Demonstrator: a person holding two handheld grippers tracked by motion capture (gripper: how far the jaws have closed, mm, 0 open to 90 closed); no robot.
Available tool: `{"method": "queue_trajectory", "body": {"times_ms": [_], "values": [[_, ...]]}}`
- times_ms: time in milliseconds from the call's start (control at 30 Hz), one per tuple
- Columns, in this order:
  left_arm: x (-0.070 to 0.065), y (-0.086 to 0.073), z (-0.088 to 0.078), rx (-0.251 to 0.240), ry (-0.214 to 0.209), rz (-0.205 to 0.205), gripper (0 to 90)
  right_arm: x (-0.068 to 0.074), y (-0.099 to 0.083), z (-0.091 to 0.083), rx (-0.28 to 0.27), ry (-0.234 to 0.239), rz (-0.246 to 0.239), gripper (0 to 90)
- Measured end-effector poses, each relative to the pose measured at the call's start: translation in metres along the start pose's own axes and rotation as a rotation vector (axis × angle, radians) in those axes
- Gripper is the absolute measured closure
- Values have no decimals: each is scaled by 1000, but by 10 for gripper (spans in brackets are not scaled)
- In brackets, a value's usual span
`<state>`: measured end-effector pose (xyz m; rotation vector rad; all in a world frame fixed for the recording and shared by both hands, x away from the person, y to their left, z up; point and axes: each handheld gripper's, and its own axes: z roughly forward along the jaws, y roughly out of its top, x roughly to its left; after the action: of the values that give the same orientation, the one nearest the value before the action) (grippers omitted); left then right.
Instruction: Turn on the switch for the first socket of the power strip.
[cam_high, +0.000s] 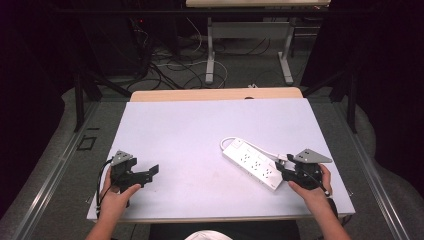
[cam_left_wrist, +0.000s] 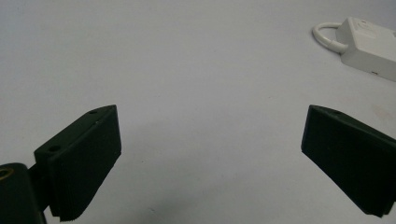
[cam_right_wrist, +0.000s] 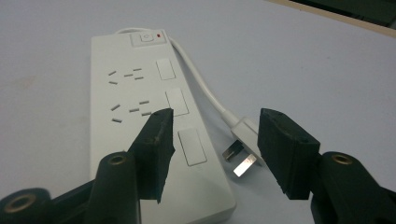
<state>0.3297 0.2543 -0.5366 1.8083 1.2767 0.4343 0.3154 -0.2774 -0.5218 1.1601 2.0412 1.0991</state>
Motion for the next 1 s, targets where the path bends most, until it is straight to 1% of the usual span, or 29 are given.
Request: {"method": "queue_trajectory", "body": {"times_ms": [33,100,133,167,200,267,300,367,400,467,500,533,667,700,733,800,833,900,967,1000], "values": [[1,1,0,12,-3,0,55,0,1,1,-2,-1,0,450],[0,0,1,-1,-2,-12,56,1,3,3,7,4,0,447],[0,0,1,1,1,-11,57,1,4,4,14,11,-2,443],[0,0,1,1,1,-11,57,1,5,5,28,15,-7,440],[1,0,2,0,2,-11,58,2,6,6,26,10,-17,437],[1,0,1,1,4,-10,60,2,10,7,42,26,-21,428],[0,0,1,1,5,-11,60,1,11,8,42,31,-33,426],[0,0,2,3,5,-14,61,2,14,8,54,32,-39,421],[0,0,2,3,5,-14,61,2,15,9,60,42,-33,419],[0,-1,2,5,8,-18,64,2,17,10,77,37,-26,414],[0,-1,2,5,8,-18,65,2,17,10,77,37,-26,414],[0,-1,2,5,9,-17,66,1,20,12,96,47,-19,404],[1,-1,3,6,8,-16,67,-1,24,15,141,58,-33,403],[1,-1,3,4,8,-17,68,0,25,15,153,59,-29,402],[1,-1,3,8,7,-13,68,-1,26,16,155,63,-41,403],[1,-1,3,6,9,-16,70,-1,27,17,164,68,-46,403],[1,-1,4,6,10,-17,70,-1,29,18,176,70,-63,403],[1,-1,4,6,11,-17,70,-1,31,18,196,74,-70,403],[1,-1,4,7,12,-16,72,-1,33,20,213,77,-87,402],[1,-1,4,7,12,-17,72,-1,34,21,219,77,-85,401]]}}
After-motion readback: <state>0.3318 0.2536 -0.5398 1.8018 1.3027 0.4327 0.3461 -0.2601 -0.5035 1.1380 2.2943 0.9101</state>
